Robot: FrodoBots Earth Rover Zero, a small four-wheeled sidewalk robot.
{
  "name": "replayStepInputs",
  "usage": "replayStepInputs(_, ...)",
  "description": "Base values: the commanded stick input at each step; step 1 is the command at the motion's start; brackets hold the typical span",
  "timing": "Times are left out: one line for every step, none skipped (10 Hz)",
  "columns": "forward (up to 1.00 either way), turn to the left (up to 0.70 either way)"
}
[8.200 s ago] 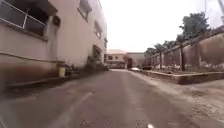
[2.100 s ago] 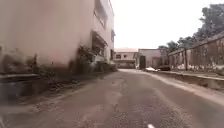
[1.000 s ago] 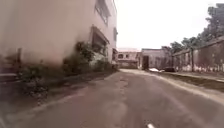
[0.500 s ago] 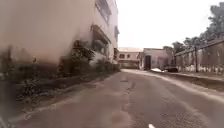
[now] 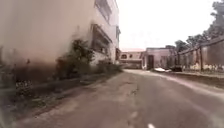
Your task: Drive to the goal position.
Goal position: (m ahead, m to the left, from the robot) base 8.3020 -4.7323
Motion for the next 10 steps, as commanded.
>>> replayStepInputs(0.70, 0.00)
replayStepInputs(0.70, 0.00)
replayStepInputs(0.70, 0.00)
replayStepInputs(0.70, 0.00)
replayStepInputs(0.70, 0.00)
replayStepInputs(0.70, 0.00)
replayStepInputs(0.70, -0.02)
replayStepInputs(0.70, -0.05)
replayStepInputs(0.70, -0.08)
replayStepInputs(0.70, -0.08)
